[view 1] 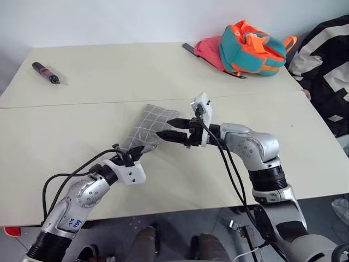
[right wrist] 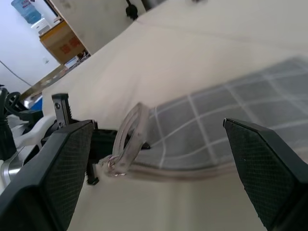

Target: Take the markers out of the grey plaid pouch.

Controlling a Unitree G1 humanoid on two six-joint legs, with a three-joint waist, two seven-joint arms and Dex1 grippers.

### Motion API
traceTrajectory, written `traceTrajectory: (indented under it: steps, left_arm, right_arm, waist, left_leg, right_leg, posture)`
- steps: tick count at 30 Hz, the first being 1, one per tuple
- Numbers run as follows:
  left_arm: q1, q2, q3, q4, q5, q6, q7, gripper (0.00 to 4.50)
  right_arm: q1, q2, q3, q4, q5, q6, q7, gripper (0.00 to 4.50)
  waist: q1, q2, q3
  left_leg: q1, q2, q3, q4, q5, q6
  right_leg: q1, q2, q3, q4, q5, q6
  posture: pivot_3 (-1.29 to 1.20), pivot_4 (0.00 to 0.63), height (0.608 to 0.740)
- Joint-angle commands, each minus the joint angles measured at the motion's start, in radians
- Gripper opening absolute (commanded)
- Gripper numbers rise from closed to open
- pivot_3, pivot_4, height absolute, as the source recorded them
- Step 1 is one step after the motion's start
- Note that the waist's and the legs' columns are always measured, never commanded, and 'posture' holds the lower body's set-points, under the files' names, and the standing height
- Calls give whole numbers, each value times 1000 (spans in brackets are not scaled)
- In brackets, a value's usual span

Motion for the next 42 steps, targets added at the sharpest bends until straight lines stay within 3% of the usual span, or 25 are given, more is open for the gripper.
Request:
traceTrajectory:
  steps: [1,6,9,14,20,23,26,33,38,42]
  left_arm:
    - [11,-10,13,-24,18,-5,7,0]
    - [19,-19,22,-35,20,-5,-1,0]
    - [25,-20,24,-42,24,-5,-5,0]
    - [27,-24,23,-45,27,-6,-8,0]
    - [26,-31,26,-47,26,-1,-8,0]
    - [29,-38,36,-56,12,5,-9,0]
    - [50,-46,56,-72,-38,-1,-23,0]
    - [124,-43,150,-127,-217,-42,-84,0]
    - [143,-78,233,-167,-353,-16,-97,0]
    - [212,-47,278,-241,-436,-58,-167,0]
  right_arm:
    - [-23,29,20,-14,9,22,-2,4468]
    - [-27,75,11,-3,22,46,-26,4468]
    - [-36,113,-24,19,46,72,-55,3882]
    - [-31,119,-34,13,48,85,-64,2202]
    - [-2,71,46,-9,-2,50,-14,58]
    - [0,67,41,-2,-12,23,-12,19]
    - [-17,85,-43,22,20,11,-40,19]
    - [-9,50,-148,51,26,-27,-55,19]
    - [24,18,-151,57,2,-58,-58,19]
    - [9,9,-220,156,-58,-187,-154,19]
  waist:
    - [0,0,0]
    - [0,0,0]
    - [0,0,0]
    - [0,0,0]
    - [0,0,0]
    - [0,0,0]
    - [0,0,0]
    - [-1,-1,0]
    - [0,-1,0]
    - [-2,-1,-1]
  left_leg:
    - [0,0,0,0,0,0]
    - [0,0,0,0,0,0]
    - [0,0,0,0,0,0]
    - [0,0,0,0,0,0]
    - [0,-1,0,1,0,0]
    - [0,-1,0,1,0,0]
    - [0,-1,0,1,0,0]
    - [0,0,0,1,0,0]
    - [0,0,0,2,-1,1]
    - [0,0,0,2,-1,1]
  right_leg:
    - [0,0,0,0,0,0]
    - [0,0,-1,1,0,0]
    - [-1,0,-2,2,0,0]
    - [-1,0,-6,4,0,0]
    - [-2,-1,-8,6,0,0]
    - [-2,-1,-8,6,0,0]
    - [-2,-1,-8,6,0,0]
    - [-2,-1,-9,6,0,-1]
    - [-2,-1,-9,6,0,-1]
    - [-2,-1,-9,6,0,-1]
  posture:
    - [0,150,740]
    - [0,150,740]
    - [0,150,740]
    - [0,150,740]
    - [0,150,740]
    - [0,150,740]
    - [0,150,740]
    - [0,150,740]
    - [0,150,740]
    - [0,150,740]
